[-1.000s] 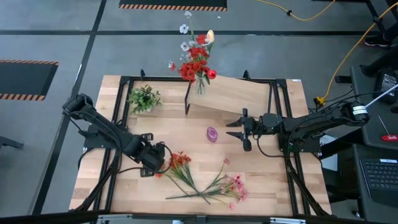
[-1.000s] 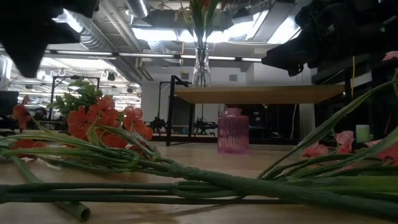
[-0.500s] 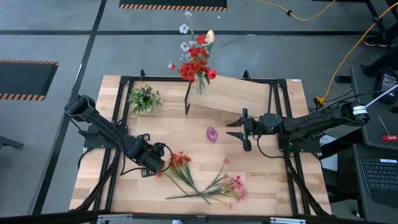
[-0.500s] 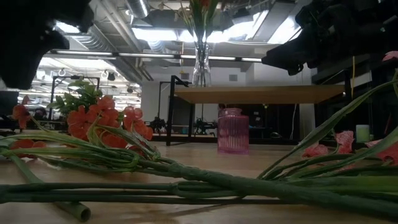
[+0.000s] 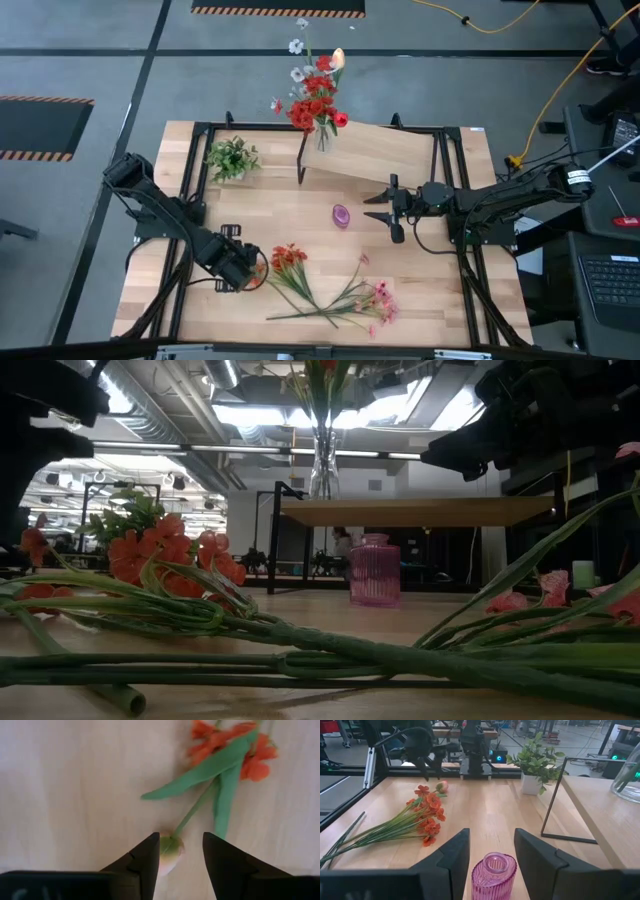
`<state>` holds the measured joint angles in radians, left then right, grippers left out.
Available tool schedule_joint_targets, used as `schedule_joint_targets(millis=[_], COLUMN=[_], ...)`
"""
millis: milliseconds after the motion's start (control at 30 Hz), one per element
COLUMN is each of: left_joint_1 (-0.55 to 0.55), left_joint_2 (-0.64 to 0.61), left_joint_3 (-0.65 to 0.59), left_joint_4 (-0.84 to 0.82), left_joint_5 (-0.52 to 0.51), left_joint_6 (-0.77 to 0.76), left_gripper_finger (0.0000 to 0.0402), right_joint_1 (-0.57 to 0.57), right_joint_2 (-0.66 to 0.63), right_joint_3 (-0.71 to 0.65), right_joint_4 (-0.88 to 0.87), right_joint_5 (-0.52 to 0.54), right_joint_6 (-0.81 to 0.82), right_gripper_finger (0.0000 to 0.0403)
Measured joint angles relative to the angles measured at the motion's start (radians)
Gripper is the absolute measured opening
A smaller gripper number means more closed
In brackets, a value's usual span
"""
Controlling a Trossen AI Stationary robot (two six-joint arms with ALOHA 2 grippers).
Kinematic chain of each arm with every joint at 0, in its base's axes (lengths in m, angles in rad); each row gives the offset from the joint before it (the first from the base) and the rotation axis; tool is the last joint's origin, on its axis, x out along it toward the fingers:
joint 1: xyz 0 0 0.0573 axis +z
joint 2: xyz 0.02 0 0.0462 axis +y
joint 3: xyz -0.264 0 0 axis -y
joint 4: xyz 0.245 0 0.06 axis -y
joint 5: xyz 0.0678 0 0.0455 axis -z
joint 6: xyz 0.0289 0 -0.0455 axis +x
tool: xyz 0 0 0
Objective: Pick and place flowers into a vace then onto a shelf
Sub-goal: Put the pink tulip into the purple vase
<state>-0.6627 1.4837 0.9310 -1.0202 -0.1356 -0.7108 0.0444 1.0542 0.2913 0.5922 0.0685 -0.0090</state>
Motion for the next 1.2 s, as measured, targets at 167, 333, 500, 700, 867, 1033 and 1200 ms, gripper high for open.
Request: schedule_joint_targets(millis=[167,333,500,700,867,1033,1200], left_joint_1=[-0.004,-0.001,-0.001,-0.001,-0.001,-0.001,-0.001], left_joint_2=[0.0,0.0,0.001,0.001,0.001,0.005,0.005], left_joint_3=[-0.041,-0.07,-0.118,-0.161,-0.189,-0.19,-0.19], left_joint_4=[0.093,0.105,0.187,0.194,0.224,0.226,0.226], left_joint_5=[-0.001,-0.001,0.001,0.004,0.005,0.0,0.0], left_joint_6=[0.061,0.061,0.061,0.061,0.069,0.114,0.108], left_gripper_finger=[0.0143,0.0143,0.0143,0.0143,0.0143,0.0132,0.0094], right_joint_1=[0.0,0.0,0.0,0.0,0.0,0.0,0.0], right_joint_2=[0.003,0.003,0.004,0.004,0.004,0.004,0.005], right_joint_3=[0.0,0.0,0.0,0.0,0.0,0.0,0.0], right_joint_4=[0.0,-0.001,-0.002,-0.003,-0.003,-0.004,-0.011], right_joint_5=[0.0,0.0,0.0,0.0,0.0,0.0,0.0], right_joint_6=[0.0,0.0,0.0,0.0,0.0,0.001,0.005], right_gripper_finger=[0.0157,0.0157,0.0157,0.0157,0.0157,0.0157,0.0157])
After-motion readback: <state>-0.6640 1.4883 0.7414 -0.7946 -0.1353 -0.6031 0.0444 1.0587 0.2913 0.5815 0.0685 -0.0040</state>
